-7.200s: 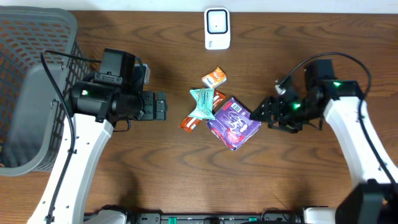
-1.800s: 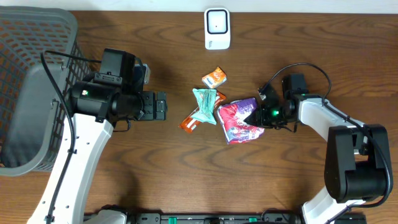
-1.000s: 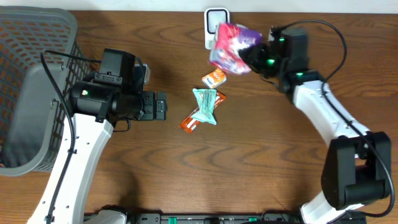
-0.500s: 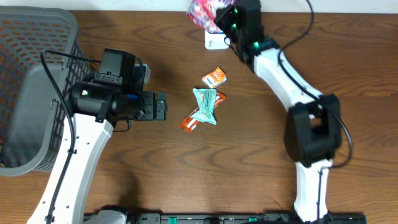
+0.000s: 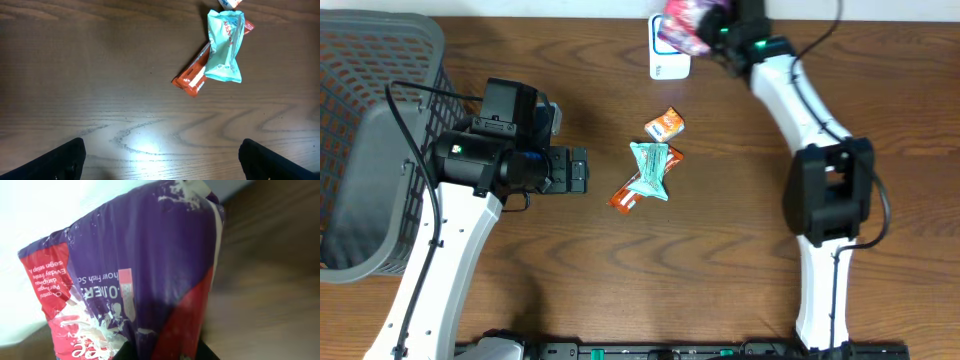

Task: Scan the item barcode
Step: 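Carry the purple package right and drop it at the table's right edge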

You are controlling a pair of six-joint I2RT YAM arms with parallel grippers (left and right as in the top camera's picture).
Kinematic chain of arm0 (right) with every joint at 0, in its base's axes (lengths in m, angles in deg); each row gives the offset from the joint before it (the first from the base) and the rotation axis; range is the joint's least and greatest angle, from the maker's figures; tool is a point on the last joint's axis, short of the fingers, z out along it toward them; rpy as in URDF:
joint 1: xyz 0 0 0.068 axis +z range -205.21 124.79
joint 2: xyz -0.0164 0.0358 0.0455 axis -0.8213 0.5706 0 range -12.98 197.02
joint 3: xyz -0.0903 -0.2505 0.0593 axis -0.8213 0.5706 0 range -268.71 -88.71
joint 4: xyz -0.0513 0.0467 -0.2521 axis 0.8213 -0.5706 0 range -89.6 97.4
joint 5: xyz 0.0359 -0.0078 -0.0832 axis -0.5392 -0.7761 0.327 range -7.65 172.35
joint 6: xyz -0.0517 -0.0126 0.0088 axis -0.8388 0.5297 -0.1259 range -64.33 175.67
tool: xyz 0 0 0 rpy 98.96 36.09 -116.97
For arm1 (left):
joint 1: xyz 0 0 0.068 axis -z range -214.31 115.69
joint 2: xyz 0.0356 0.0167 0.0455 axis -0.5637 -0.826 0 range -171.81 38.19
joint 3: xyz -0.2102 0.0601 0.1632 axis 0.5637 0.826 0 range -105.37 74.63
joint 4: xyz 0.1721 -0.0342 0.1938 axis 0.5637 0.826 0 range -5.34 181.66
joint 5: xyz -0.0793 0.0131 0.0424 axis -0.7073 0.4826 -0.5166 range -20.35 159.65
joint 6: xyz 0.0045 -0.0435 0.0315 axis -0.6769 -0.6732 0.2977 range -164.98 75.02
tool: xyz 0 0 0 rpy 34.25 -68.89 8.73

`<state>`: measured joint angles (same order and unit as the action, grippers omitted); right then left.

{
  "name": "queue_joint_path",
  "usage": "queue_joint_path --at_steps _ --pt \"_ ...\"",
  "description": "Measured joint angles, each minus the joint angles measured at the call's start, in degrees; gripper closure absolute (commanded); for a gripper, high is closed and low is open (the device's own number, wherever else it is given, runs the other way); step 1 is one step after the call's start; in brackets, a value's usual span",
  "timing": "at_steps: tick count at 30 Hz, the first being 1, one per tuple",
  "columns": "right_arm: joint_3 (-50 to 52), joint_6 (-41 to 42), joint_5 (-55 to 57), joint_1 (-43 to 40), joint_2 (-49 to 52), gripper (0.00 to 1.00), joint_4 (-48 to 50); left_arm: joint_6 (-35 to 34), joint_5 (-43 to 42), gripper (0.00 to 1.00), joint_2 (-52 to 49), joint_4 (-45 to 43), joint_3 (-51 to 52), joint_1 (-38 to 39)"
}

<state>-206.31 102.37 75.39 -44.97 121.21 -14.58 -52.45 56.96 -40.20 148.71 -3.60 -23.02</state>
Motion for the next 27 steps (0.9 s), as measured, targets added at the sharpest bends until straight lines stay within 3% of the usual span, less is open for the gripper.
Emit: queue_joint_path --at_steps 6,15,17,18,19,21,22,27 --pt "-0.61 -7.41 -1.31 -14.32 -1.68 0.99 -15.21 0.00 0.00 0.02 0.00 -0.11 0.00 0.00" --pt "-0.74 -19.39 1.92 -35.95 -5.27 0.96 -28.20 0.00 -0.02 0.02 -0.04 -0.02 0.00 0.00" --pt "-0.74 -20.81 3.91 -37.92 -5.25 0.76 -29.99 0.00 -0.02 0.02 -0.07 -0.02 0.00 0.00" --pt "-0.74 -21.44 4.87 -38.66 -5.25 0.51 -30.62 0.00 0.00 0.02 -0.04 -0.02 0.00 0.00" --pt "-0.74 -21.99 5.64 -39.12 -5.22 0.33 -31.04 -0.02 0.00 0.02 -0.04 -0.04 0.00 0.00" --pt "-0.74 -22.45 6.45 -40.00 -5.11 0.17 -32.46 0.00 0.00 0.02 -0.04 -0.02 0.00 0.00" --pt "-0.74 -22.67 6.56 -40.15 -5.01 0.01 -32.89 0.00 0.00 0.02 -0.04 -0.04 0.00 0.00" --pt "-0.76 -23.52 6.34 -40.54 -3.63 0.01 -37.55 -0.02 0.00 0.02 -0.04 -0.04 0.00 0.00"
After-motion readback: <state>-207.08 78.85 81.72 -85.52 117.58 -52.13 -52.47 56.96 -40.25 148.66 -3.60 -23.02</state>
